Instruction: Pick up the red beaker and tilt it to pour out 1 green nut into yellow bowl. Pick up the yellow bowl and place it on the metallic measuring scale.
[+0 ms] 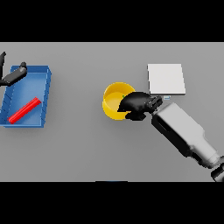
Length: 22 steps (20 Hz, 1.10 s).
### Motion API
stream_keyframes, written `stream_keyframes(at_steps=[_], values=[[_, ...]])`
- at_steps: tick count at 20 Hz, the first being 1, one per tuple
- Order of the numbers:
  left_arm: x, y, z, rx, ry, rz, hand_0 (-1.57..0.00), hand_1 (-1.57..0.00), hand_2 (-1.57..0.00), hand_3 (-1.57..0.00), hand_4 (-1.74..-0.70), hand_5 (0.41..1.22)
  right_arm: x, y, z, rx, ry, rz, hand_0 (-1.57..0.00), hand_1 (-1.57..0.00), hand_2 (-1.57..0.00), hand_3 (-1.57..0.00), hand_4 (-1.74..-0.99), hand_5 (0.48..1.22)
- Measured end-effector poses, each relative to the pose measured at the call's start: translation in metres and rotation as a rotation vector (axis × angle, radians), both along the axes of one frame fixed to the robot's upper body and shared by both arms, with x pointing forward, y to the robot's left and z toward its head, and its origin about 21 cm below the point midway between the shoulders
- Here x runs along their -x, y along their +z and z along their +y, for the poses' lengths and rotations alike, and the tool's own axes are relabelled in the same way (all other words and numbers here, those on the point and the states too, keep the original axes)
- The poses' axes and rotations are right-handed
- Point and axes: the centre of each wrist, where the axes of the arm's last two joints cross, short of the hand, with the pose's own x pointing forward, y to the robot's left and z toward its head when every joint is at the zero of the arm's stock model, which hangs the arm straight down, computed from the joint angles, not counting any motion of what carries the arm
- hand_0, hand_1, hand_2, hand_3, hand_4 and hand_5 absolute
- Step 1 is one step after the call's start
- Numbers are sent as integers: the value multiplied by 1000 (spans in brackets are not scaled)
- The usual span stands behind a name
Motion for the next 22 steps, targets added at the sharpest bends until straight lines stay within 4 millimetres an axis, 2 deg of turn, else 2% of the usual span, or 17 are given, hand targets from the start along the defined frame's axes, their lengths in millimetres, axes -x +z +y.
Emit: stream_keyframes(at_steps=[2,5,10,15,16,18,20,22], values=[[2,-5,-1,-6,-2,13,1,1,1,1,-801,724,0,9,-2,-5,6,-7,-1534,-1531,-1490,-1192,-1729,1212],[0,-2,0,-10,-8,11,1,1,1,1,-798,721,1,29,-7,-28,14,-25,-1552,-1551,-1506,-1377,-1731,1216],[2,1,0,-9,-9,-2,1,1,1,1,-803,723,-1,77,-17,-4,-28,-104,-1565,-1564,-1550,-1286,-1723,1219],[0,2,0,-13,-9,3,1,1,1,1,-800,723,9,86,-31,-9,-47,-118,-1569,-1569,-1564,-1238,-1719,1220],[1,4,-1,-13,-15,-7,1,1,1,1,-802,730,9,93,-32,-11,-45,-142,-1569,-1569,-1565,-1263,-1719,1220],[1,6,-1,-8,-7,-8,1,1,1,1,-811,741,1,103,-39,-6,-74,-192,-1570,-1570,-1567,-1325,-1720,1221],[0,3,-1,-11,-2,-4,1,1,1,1,-802,737,-9,112,-49,6,-129,-226,-1570,-1570,-1569,-1274,-1719,1221],[3,6,0,-28,0,-3,1,1,1,1,-804,735,-16,112,-65,7,-168,-241,-1571,-1571,-1570,-1239,-1720,1221]])
